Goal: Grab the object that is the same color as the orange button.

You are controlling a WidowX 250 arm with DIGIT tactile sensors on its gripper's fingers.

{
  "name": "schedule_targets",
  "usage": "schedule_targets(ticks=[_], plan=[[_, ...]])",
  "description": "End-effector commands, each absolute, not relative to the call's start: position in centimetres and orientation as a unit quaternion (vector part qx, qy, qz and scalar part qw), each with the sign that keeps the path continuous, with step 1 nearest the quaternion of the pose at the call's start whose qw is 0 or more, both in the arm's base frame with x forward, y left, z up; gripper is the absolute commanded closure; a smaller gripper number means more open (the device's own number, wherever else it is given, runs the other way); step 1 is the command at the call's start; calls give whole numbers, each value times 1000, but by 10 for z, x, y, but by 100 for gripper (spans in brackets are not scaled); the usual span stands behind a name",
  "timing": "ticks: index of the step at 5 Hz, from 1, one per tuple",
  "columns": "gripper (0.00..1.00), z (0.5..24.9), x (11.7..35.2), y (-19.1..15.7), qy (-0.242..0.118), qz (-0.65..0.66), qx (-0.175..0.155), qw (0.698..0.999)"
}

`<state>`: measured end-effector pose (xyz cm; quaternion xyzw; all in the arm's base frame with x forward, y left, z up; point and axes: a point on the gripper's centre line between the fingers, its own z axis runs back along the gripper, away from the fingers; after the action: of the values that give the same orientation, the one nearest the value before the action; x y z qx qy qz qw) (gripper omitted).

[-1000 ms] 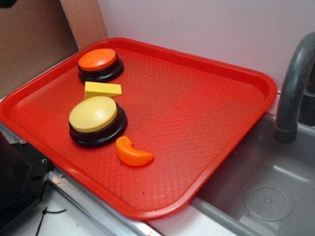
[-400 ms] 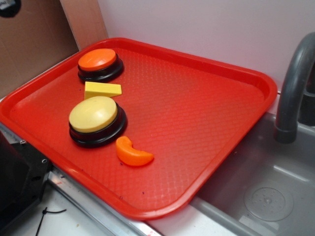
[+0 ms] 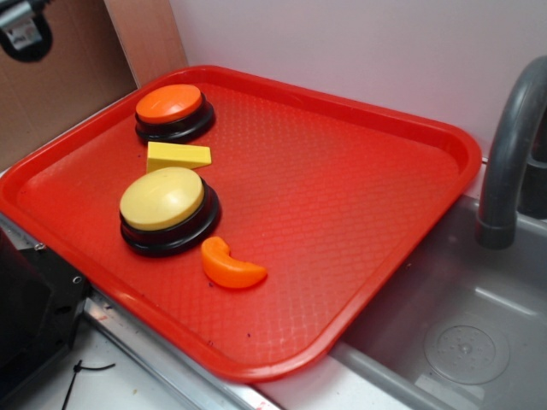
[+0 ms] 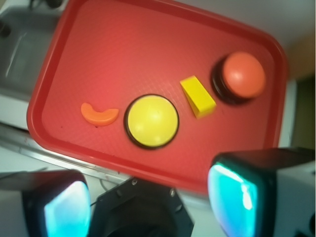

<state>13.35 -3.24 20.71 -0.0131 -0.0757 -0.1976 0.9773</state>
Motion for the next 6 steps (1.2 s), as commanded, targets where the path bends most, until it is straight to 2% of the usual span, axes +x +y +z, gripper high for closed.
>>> schedule_targets(ticks=[1,2,3,4,6], plan=[[0,170,166,-67,-99,-441,-5,892],[0,147,169,-85,-116,-534,-14,837],[0,119,170,-99,-102,-585,15,804],[0,95,167,-103,-85,-609,11,789],[0,58,165,-110,-48,-615,20,786]])
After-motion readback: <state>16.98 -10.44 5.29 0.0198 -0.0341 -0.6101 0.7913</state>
